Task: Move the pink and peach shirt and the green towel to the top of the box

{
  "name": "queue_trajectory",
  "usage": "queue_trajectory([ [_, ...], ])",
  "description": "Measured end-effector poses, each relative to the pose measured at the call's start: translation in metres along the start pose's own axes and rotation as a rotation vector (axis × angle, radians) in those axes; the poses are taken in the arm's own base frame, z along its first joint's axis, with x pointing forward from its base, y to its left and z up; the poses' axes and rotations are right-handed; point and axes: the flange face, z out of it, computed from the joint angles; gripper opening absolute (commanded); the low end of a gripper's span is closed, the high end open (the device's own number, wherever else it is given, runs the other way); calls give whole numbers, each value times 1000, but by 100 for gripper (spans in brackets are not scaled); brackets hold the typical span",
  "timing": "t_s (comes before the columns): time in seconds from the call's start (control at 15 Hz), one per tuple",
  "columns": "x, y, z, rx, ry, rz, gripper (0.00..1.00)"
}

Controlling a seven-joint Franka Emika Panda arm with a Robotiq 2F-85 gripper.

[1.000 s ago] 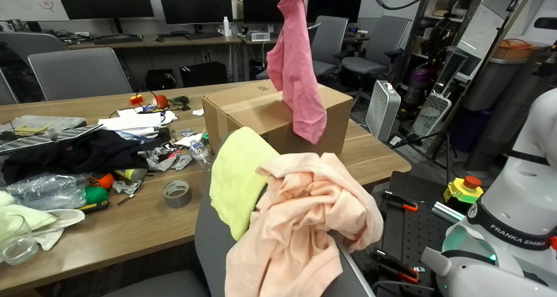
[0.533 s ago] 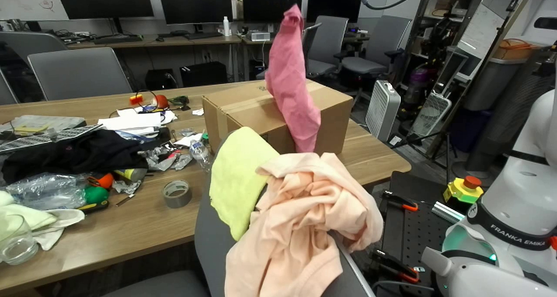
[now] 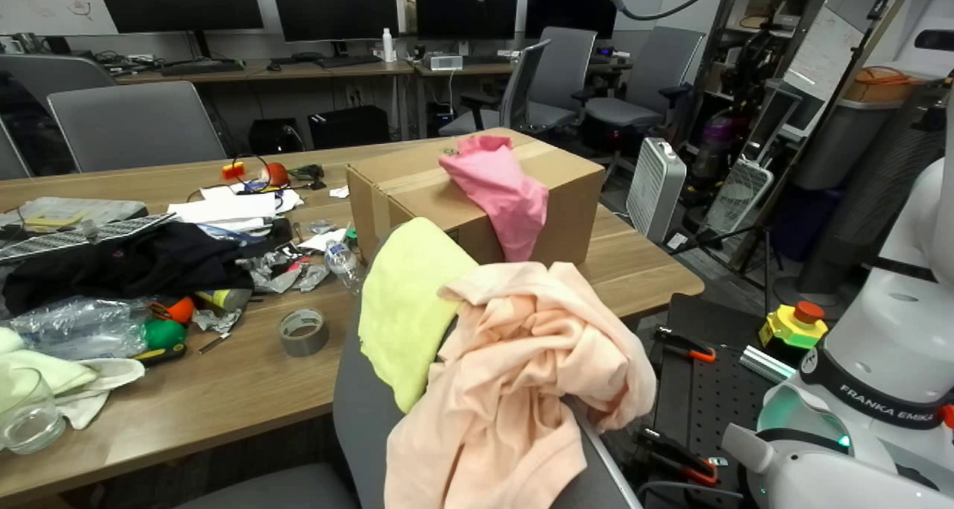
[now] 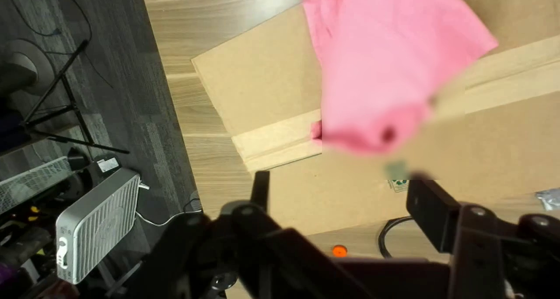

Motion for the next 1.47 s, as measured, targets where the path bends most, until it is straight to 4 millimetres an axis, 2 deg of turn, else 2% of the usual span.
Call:
queue_trajectory([
  [0.2, -10, -5, 10, -6, -26, -91, 100],
  [0.47, -54, -21, 23, -16, -49, -268, 100],
  [0.8, -133, -43, 38, -46, -50, -463, 100],
  [1.2, -247, -78, 74, -89, -37, -727, 100],
  [1.47, -315, -98, 87, -105, -5, -898, 100],
])
